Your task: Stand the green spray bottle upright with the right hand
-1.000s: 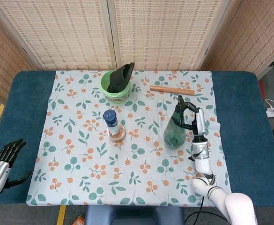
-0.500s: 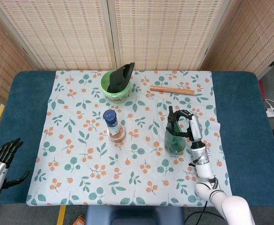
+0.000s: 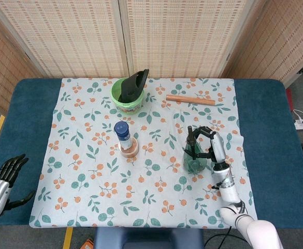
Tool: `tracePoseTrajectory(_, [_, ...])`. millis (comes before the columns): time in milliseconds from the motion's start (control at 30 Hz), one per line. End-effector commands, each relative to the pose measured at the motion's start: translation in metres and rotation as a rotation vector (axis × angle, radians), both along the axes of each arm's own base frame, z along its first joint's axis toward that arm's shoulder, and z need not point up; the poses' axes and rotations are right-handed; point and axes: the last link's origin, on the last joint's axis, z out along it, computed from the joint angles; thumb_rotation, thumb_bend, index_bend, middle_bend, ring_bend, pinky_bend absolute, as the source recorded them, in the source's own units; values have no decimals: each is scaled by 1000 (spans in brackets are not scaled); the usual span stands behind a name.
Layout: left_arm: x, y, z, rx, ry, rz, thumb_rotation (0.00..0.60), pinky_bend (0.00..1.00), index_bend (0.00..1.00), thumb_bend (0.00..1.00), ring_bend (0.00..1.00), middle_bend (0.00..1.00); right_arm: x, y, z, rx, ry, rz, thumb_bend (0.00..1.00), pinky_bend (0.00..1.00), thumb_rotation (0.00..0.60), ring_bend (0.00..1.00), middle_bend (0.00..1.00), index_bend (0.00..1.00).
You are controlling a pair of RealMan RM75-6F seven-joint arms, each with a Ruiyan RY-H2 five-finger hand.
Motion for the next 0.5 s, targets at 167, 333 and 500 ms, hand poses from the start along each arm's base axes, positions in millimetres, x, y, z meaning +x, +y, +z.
tracePoseTrajectory(167, [2, -2, -1, 0, 1, -7, 600, 0, 0, 226, 0, 0, -7, 11, 1, -10, -20, -1, 0, 430, 600, 535, 646, 632])
tracePoseTrajectory(333, [3, -2, -1, -5, 3, -9, 600, 0, 0, 225, 0, 0, -11, 17, 3, -20, -27, 5, 0, 407, 600, 517, 647, 602])
tracePoseTrajectory(500, [4, -2, -2, -6, 5, -14, 600, 0, 0, 225, 0, 0, -15, 22, 6, -22, -30, 6, 0, 357, 600, 442, 620, 508])
